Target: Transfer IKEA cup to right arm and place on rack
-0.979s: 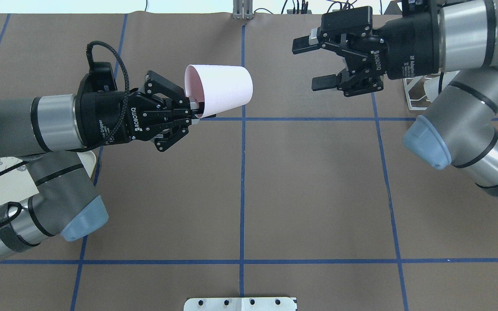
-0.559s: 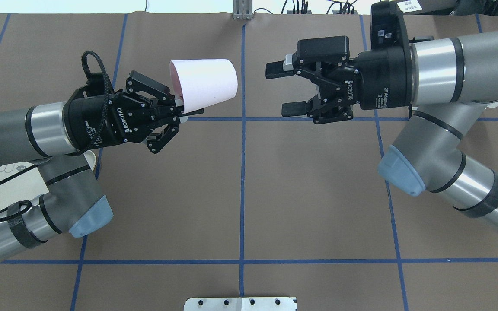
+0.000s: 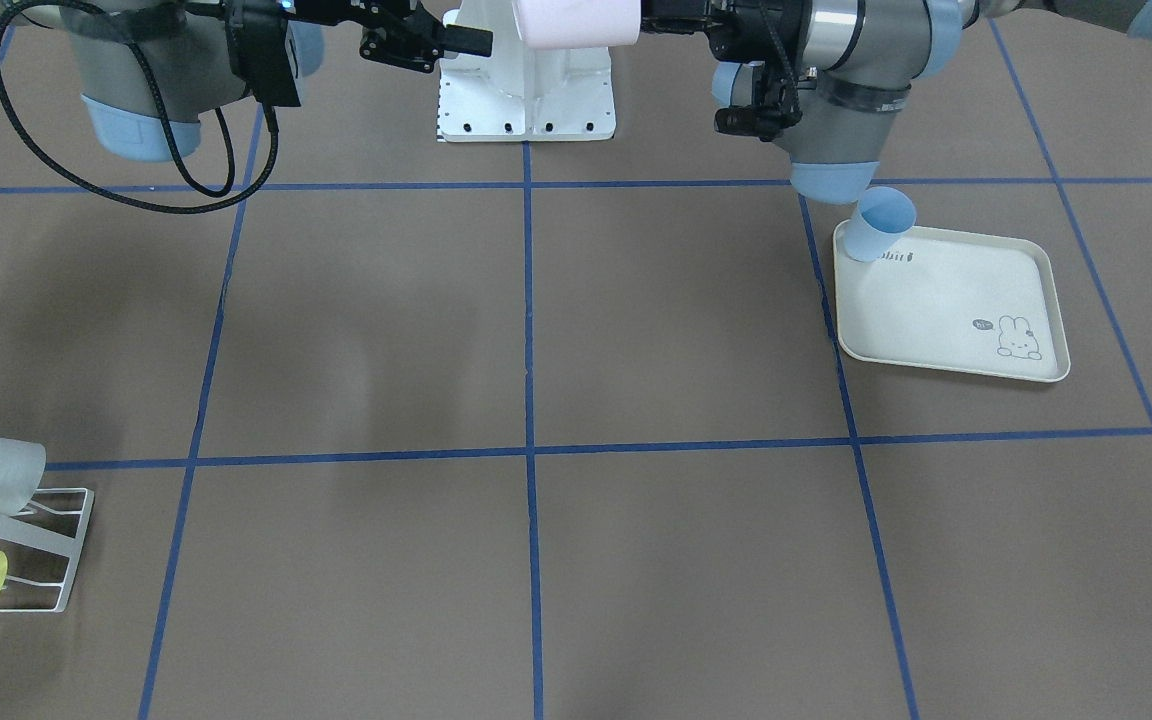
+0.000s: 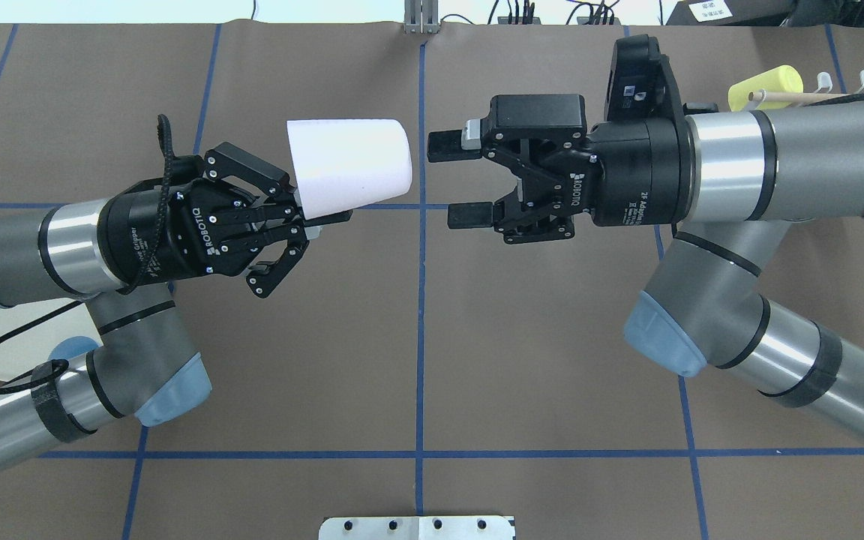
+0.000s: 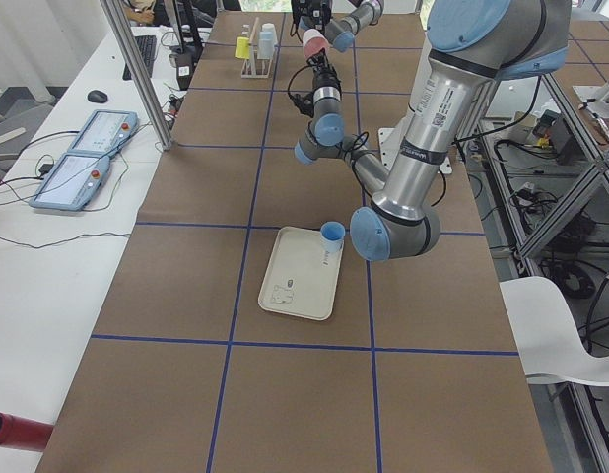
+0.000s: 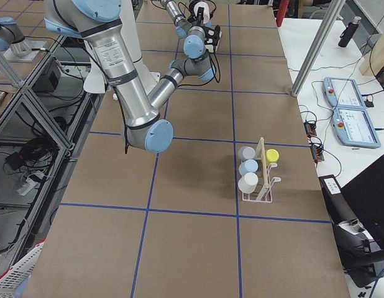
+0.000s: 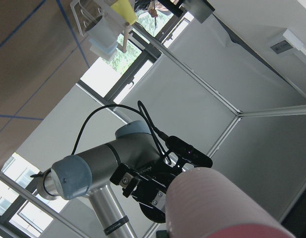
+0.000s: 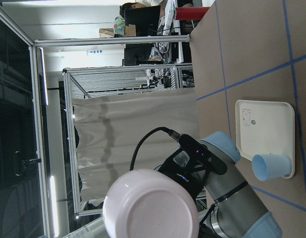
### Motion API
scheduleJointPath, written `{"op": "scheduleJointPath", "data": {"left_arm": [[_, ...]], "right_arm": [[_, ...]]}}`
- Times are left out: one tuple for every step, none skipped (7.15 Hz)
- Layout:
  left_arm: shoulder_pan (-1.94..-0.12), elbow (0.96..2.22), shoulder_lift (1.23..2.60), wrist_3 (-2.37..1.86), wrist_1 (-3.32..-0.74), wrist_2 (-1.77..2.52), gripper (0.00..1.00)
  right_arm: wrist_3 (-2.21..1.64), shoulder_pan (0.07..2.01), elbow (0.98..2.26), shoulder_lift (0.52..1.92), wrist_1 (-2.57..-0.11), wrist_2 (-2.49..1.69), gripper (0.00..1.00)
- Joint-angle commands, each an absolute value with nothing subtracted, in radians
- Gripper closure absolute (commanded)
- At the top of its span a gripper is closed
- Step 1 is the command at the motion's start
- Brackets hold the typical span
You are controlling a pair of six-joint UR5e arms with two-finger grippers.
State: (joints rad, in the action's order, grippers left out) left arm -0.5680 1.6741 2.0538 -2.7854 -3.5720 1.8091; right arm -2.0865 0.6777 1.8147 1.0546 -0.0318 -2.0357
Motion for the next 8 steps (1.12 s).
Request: {"op": "scheduleJointPath", "data": {"left_arm": [[-0.543, 1.683, 2.057, -2.79, -3.577, 1.809, 1.0], [-0.534, 1.683, 2.057, -2.792, -3.577, 1.809, 1.0], [-0.532, 1.684, 2.057, -2.792, -3.579, 1.809, 1.0], [-0.525, 1.684, 2.057, -2.792, -3.579, 1.809, 1.0], [-0.522, 1.683, 2.059, -2.79, -3.58, 1.809, 1.0], [-0.519, 1.681, 2.069, -2.79, -3.579, 1.807, 1.0], [-0.518, 1.678, 2.071, -2.79, -3.579, 1.807, 1.0], [-0.518, 1.68, 2.071, -2.79, -3.579, 1.807, 1.0]], "right_arm": [[-2.086, 0.66, 1.787, 1.033, 0.011, -2.006, 0.01], [-2.088, 0.66, 1.787, 1.019, 0.011, -2.002, 0.01], [-2.088, 0.657, 1.787, 1.019, 0.011, -1.997, 0.01], [-2.088, 0.657, 1.784, 1.017, 0.011, -1.993, 0.01], [-2.088, 0.65, 1.778, 1.017, 0.011, -1.991, 0.01], [-2.088, 0.647, 1.778, 1.017, 0.011, -1.991, 0.01], [-2.088, 0.644, 1.778, 1.017, 0.012, -1.991, 0.02], [-2.089, 0.643, 1.778, 1.012, 0.012, -1.991, 0.06]]}}
